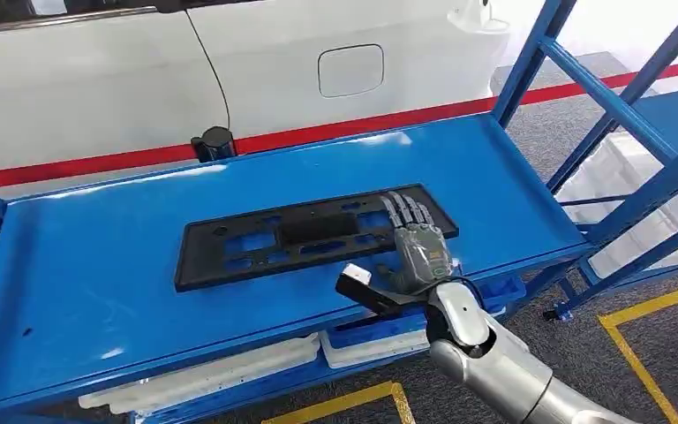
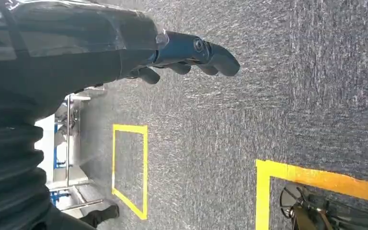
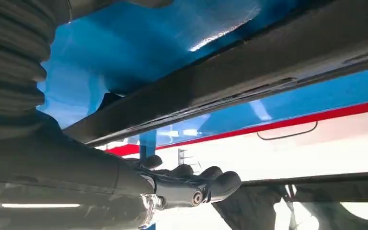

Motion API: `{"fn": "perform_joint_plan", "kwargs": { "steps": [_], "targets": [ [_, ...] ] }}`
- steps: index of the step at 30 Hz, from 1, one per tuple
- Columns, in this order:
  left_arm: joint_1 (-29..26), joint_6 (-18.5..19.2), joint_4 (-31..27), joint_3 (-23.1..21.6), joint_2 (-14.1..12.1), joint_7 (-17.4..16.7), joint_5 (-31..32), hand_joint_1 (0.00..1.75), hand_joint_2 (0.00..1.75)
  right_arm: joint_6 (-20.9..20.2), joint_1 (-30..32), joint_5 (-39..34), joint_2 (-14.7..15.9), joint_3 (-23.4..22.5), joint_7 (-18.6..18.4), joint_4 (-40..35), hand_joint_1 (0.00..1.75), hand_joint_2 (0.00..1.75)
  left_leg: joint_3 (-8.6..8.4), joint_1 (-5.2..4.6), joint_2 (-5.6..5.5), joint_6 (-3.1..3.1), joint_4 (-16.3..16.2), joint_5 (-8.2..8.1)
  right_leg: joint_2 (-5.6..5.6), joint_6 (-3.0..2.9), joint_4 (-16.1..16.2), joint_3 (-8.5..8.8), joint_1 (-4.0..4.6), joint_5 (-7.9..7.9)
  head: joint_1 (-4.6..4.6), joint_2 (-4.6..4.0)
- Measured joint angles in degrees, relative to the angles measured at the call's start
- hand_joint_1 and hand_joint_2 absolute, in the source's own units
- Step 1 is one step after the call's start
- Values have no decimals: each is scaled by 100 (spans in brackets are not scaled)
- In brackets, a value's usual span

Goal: Take the parts from the cabinet and place them on the table.

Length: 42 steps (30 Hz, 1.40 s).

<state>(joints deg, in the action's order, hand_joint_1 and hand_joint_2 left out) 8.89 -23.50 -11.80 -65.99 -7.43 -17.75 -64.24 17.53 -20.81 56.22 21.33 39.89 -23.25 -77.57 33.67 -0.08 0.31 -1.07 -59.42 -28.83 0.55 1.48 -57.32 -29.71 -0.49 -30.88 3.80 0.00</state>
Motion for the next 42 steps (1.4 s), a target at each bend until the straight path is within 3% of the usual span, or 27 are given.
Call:
{"fn": "perform_joint_plan", "kwargs": {
  "steps": [3, 4, 5, 16, 17, 42],
  "targets": [
    [0, 4, 0, 0, -7, 24, 18, 0, 175, 9, 1, 11, -7, -44, -149, 42, 0, 175, -2, 0, -25, 2, 0, 2, -5, 0, 0, 4, -1, 0, 0, 0],
    [-1, 7, 0, 0, -18, 42, 28, 0, 175, 20, 1, 18, -7, -63, -210, 63, 19, 175, -3, 0, -32, 2, 0, 2, -9, 0, 1, 6, -1, 0, 0, 0],
    [-1, 9, 0, 0, -26, 59, 35, 0, 175, 37, 2, 20, -7, -90, -252, 83, 175, 175, -4, 0, -38, 4, 0, 4, -12, 0, 2, 7, -1, 0, 2, 0],
    [-6, 52, 0, 0, -101, 157, 103, 0, 175, 435, 129, 96, -11, -343, -402, 367, 175, 175, -11, 0, -69, -1, 0, 8, -32, -1, 5, 14, -2, -2, 0, 0],
    [-6, 57, 0, 0, -101, 160, 103, 0, 0, 468, 127, 109, -13, -371, -411, 374, 175, 175, -11, 0, -72, -1, 0, 8, -33, -1, 6, 15, -2, -2, 0, 0],
    [-9, 118, 0, 0, -101, 337, 243, 0, 0, 1065, 287, 507, -146, -586, -367, 616, 175, 175, -12, 0, -72, -3, 0, 9, -51, -2, 19, 28, -1, -3, 0, 0]
  ]
}}
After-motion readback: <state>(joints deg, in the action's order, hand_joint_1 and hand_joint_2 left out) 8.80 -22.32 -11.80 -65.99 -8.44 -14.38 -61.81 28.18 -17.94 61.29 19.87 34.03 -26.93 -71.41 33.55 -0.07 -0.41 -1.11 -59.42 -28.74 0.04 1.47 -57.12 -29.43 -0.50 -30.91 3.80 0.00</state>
